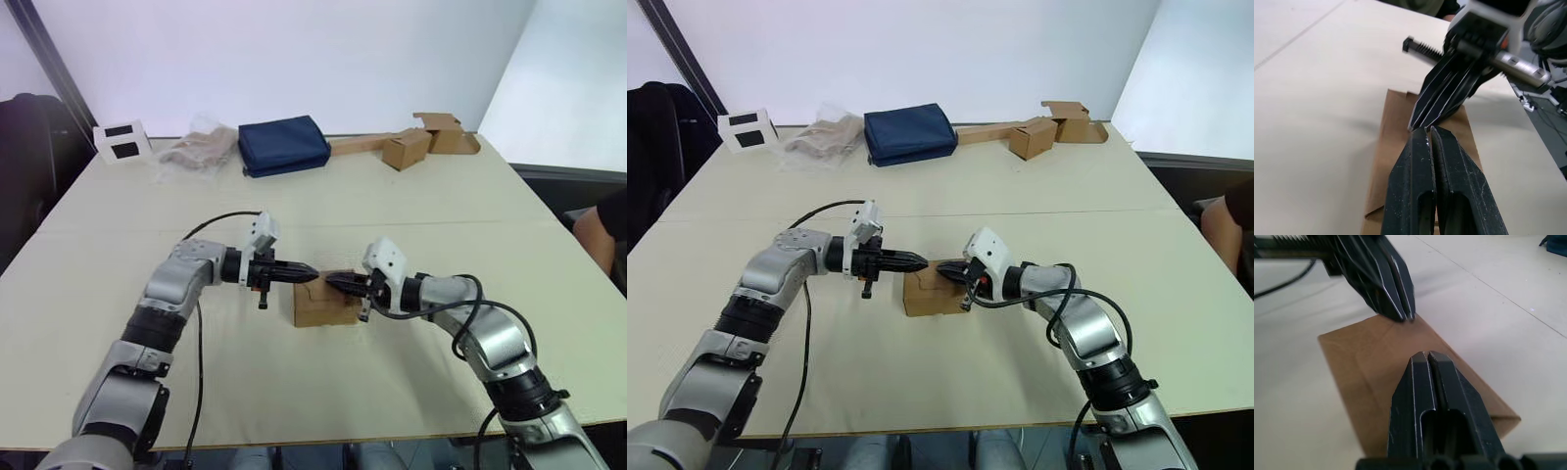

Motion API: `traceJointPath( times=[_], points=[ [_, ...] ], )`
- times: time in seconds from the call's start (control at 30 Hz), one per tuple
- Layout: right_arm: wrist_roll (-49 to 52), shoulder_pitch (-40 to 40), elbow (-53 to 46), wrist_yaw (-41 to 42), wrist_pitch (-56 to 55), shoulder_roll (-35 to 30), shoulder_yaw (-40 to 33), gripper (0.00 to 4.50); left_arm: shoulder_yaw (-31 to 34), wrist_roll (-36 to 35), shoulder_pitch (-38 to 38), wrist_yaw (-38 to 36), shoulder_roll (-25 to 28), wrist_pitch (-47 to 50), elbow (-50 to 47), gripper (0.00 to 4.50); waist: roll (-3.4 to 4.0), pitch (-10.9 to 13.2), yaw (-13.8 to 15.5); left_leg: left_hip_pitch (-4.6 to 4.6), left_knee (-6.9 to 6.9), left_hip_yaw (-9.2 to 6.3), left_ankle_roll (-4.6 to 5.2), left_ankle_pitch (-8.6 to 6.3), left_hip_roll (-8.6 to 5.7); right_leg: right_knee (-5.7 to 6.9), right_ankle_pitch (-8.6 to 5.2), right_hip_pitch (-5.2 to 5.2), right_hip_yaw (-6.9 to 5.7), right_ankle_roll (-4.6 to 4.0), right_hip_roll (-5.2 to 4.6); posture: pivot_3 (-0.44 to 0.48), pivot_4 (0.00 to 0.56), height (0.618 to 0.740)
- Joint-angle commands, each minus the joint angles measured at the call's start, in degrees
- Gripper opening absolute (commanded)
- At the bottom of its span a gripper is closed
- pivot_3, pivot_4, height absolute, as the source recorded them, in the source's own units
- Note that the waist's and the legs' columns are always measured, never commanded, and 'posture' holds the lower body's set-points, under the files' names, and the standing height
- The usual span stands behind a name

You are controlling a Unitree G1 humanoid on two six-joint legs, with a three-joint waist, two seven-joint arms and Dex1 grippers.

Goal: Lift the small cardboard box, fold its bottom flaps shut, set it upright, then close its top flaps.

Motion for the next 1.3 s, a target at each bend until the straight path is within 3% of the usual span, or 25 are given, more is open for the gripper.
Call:
traceJointPath(
  times=[0.03, 0.33, 0.67, 1.3],
  points=[
    [6.2, 0.7, -8.7, -0.1, 5.6, -0.4, -3.3, 0.00, -0.3, 2.1, -2.2, -0.5, -0.9, -4.0, 3.8, 0.09, 0.00, 0.0, 0.1, 0.00, 0.00, 0.00, 0.00, 0.00, 0.00, 0.00, 0.00, 0.00, -0.01, 0.00, 0.01, 0.000, 0.150, 0.740],
    [10.0, 3.1, -16.8, -1.5, 11.0, -2.7, -3.4, 0.00, -0.2, 3.7, -4.3, -1.0, -3.1, -5.5, 6.5, 0.09, 0.00, 0.0, 0.2, -0.04, 0.00, -0.06, 0.00, 0.00, -0.02, -0.08, -0.01, 0.00, 0.01, -0.01, -0.06, 0.000, 0.150, 0.740],
    [3.5, 2.7, -12.5, -3.8, 8.4, -3.3, 1.7, 0.00, 0.4, 4.1, -5.1, -0.4, -4.5, -5.9, 7.0, 0.09, -0.01, 0.0, 0.1, -0.04, 0.00, -0.06, 0.00, 0.00, -0.02, -0.07, -0.01, -0.01, 0.00, -0.01, -0.02, 0.000, 0.150, 0.740],
    [-2.3, 0.3, -4.7, -3.9, 3.1, -2.7, 3.5, 0.00, 1.6, 3.7, -5.9, 0.3, -5.3, -6.2, 7.8, 0.09, -0.01, 0.0, 0.1, -0.04, 0.00, -0.05, 0.00, 0.00, -0.02, -0.07, 0.00, -0.01, 0.00, 0.00, -0.02, 0.000, 0.150, 0.740]
  ],
)
